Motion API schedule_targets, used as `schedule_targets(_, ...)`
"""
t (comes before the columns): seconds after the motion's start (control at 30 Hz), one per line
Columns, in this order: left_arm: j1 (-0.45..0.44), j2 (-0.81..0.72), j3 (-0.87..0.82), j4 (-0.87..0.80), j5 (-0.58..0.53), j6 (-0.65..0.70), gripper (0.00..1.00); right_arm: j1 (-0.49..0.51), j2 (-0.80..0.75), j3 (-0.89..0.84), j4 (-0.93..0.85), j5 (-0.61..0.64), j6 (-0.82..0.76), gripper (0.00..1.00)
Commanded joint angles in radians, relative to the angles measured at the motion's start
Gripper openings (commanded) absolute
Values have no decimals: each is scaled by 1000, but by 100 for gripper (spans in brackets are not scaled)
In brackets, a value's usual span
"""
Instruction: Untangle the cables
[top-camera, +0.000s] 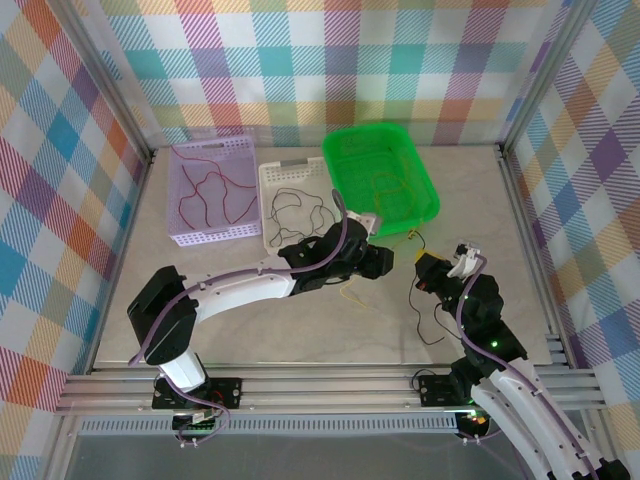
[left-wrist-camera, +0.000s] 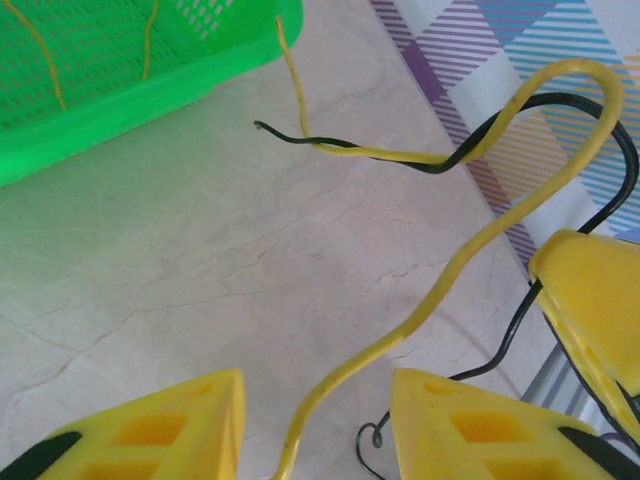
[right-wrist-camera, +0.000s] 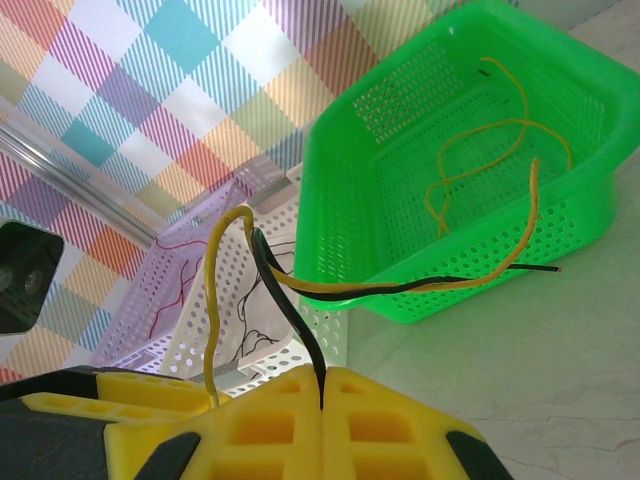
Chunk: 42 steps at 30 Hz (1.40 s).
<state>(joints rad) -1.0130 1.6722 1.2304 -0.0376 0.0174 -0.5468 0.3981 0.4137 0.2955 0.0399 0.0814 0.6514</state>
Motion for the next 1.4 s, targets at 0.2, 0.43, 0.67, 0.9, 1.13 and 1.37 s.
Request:
schedule_targets(0.2, -16, -29, -62, 74, 16, -19, 22, 2, 7, -1, 52, -14, 8, 0)
schedule_targets(0.43, -15, -140, -109, 38, -45, -28, 0, 0, 24, 6, 34, 6, 12, 0)
schedule_targets(0.67, -15, -289, -115, -66, -103, -25, 0, 1, 65, 22, 11, 27, 16, 0)
schedule_targets(0.9, -15, -468, -95, -186, -188, 3, 0, 1, 142, 59, -49, 78, 24, 0)
schedule_targets(1.13, -13, -646, -44, -329, -289, 35, 0, 1, 219, 89, -84, 93, 36, 0)
schedule_targets(1.37, -14, -724, 44, -429, -344, 67, 0, 0, 234, 96, -99, 109, 40, 0)
